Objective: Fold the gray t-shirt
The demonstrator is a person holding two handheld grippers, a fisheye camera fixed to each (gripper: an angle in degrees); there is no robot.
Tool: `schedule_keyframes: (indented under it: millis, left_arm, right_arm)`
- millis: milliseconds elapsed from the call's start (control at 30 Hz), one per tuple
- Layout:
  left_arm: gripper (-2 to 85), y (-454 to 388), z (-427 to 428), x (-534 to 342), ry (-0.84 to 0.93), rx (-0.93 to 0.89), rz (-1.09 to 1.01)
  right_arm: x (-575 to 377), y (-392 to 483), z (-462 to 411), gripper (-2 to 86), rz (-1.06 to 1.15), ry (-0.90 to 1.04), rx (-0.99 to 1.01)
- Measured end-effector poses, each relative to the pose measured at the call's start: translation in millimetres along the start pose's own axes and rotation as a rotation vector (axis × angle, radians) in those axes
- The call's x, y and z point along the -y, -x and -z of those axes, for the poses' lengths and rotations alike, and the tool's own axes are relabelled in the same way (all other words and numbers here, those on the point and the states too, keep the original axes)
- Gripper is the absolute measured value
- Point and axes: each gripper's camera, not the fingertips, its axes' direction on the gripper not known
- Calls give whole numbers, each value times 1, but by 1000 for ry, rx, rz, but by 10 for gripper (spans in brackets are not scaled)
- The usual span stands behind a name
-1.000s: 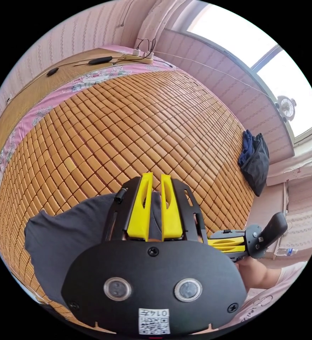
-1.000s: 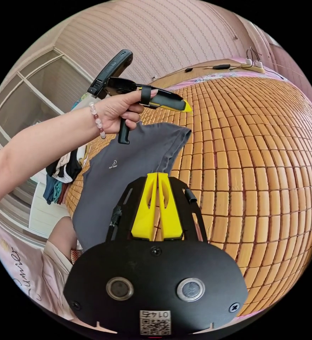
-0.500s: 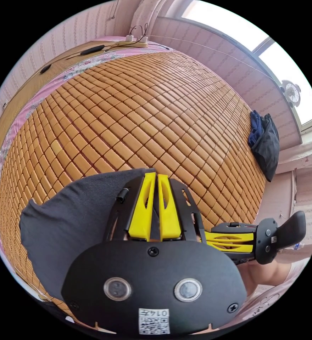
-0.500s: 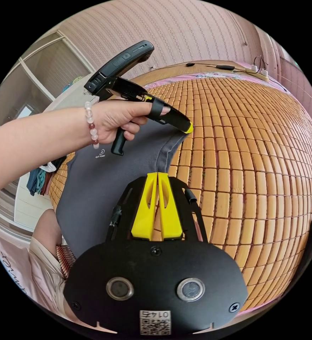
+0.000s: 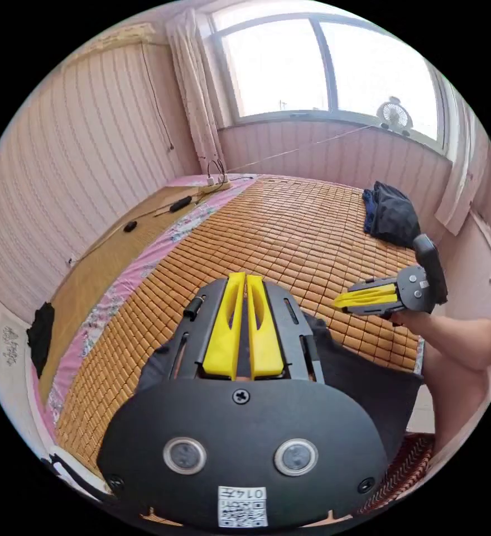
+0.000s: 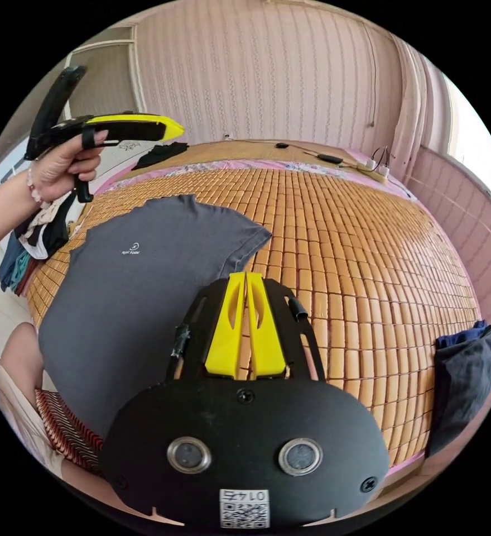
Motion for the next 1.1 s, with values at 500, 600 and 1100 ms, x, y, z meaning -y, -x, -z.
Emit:
schedule_keyframes:
  millis: [500,600,1100]
  left_arm:
    - [16,54,242,-319,161,172,662]
    - [28,63,247,-362,198,99,784]
    - [50,140,233,-427,108,25,1024]
  right_arm:
    - [20,125,22,-8,137,49,-2]
    - [41,173,12,-5,225,145,73]
    - [269,447,-77,4,590,266,510]
